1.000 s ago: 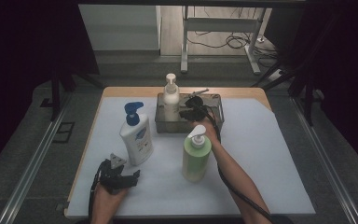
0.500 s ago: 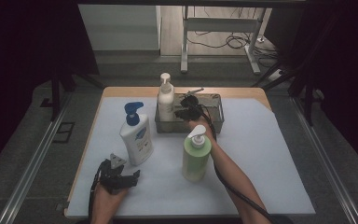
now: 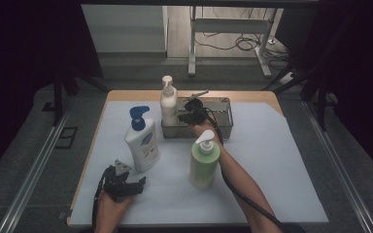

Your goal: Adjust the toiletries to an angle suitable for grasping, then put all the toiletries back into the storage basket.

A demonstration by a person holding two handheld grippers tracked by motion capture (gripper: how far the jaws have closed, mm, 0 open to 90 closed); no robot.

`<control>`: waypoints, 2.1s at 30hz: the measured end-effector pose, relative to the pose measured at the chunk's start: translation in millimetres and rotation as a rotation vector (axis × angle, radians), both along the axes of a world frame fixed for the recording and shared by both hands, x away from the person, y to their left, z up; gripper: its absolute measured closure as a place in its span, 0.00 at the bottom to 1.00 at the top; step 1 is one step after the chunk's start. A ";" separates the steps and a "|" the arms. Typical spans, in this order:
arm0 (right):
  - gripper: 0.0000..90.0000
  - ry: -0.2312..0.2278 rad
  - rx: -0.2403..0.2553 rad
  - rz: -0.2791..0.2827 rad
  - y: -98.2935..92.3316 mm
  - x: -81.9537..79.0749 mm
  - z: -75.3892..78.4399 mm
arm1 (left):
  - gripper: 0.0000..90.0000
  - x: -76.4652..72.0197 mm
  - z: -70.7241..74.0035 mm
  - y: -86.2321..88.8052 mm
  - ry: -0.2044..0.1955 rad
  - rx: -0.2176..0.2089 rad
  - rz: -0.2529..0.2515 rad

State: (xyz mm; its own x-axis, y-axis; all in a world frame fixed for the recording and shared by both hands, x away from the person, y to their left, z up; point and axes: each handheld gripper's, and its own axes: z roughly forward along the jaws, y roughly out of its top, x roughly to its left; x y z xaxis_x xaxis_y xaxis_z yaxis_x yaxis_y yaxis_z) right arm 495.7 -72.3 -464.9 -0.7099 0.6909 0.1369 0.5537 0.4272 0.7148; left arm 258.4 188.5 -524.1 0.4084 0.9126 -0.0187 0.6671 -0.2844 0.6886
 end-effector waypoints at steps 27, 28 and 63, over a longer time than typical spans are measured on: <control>0.66 -0.025 -0.015 -0.015 -28.4 -10.7 12.6 | 0.16 0.0 -0.1 0.0 0.001 -0.003 0.000; 0.66 -0.025 -0.015 -0.015 -28.4 -10.7 12.6 | 0.16 0.0 -0.1 0.0 0.001 -0.003 0.000; 0.27 -0.077 -0.018 0.040 -80.1 -58.5 32.5 | 0.16 0.0 -0.1 0.0 -0.001 -0.001 0.000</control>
State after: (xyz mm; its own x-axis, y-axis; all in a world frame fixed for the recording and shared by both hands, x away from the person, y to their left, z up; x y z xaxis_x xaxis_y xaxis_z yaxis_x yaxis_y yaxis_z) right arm 437.3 -152.5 -432.4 -0.7449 0.6637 0.0684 0.4795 0.4613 0.7466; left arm 258.4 188.5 -524.2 0.4082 0.9127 -0.0189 0.6667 -0.2839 0.6891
